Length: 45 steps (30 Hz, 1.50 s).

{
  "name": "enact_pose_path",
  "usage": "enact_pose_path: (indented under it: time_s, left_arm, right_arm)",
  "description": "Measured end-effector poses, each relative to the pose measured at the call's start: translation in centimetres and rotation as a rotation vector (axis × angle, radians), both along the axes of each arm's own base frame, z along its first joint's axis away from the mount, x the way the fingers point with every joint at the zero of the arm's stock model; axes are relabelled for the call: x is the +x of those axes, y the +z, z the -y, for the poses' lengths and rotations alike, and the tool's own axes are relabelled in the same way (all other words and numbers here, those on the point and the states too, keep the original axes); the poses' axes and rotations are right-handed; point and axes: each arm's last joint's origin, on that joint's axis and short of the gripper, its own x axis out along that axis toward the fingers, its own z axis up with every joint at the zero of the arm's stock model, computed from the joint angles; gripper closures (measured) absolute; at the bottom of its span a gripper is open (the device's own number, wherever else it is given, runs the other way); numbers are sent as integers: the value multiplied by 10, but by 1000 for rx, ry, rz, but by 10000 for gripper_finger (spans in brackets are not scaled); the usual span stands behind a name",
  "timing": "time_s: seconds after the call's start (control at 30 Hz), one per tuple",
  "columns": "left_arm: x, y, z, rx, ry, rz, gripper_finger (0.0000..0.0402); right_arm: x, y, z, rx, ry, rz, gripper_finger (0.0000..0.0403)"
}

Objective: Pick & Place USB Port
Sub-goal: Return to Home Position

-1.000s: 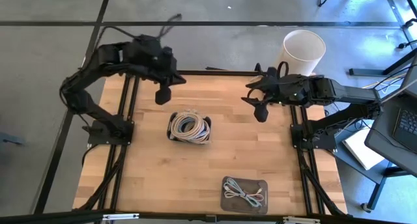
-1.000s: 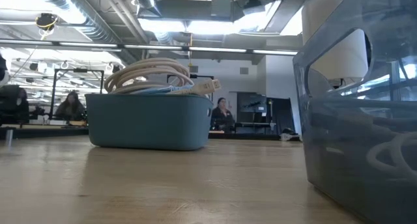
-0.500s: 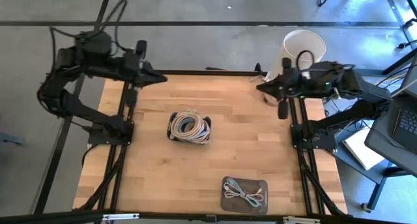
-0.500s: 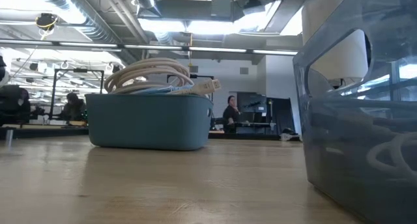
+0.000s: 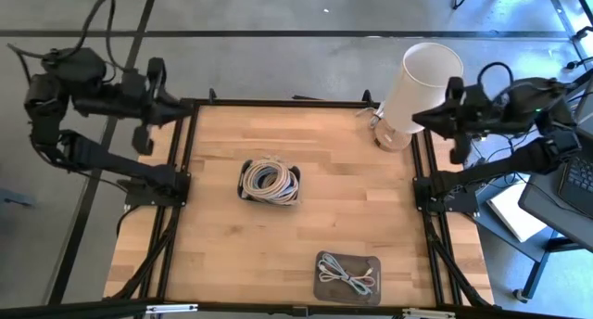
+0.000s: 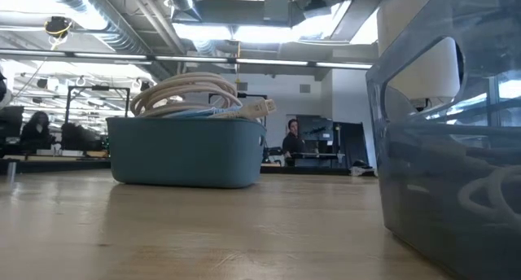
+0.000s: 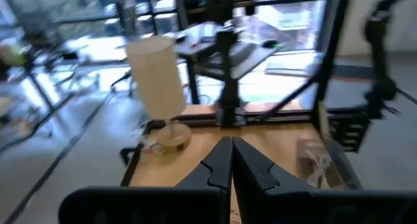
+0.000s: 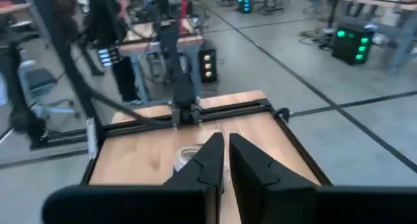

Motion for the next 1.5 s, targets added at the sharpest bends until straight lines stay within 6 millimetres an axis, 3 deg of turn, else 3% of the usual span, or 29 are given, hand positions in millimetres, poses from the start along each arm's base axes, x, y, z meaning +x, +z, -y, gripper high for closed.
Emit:
enact_pose_path:
  time_s: [0.2,0.43,0.73,0.97,1.1,1.23,1.33,1.5]
  left_arm:
    - [3,-23,3,66,-102,-37,398]
    - [18,-107,1,-12,-78,-119,389]
    - [-2,-200,6,-3,-166,207,395]
    - [-17,-263,11,-34,-277,354,395]
    - [-16,-292,11,-31,-281,394,396]
    - [-8,-303,10,-19,-270,376,394]
    - [-2,-322,8,-19,-237,311,391]
    - [7,-345,3,2,-97,306,389]
  right_arm:
    - [-6,-20,-2,-100,111,-106,371]
    - [-7,-85,-3,4,119,-245,371]
    - [-23,-159,-7,36,294,35,371]
    - [-23,-215,-8,59,339,123,388]
    - [-25,-234,-8,59,356,188,396]
    - [-30,-246,-8,49,363,250,395]
    - [-26,-254,-8,44,358,209,390]
    - [-17,-261,-9,0,360,284,387]
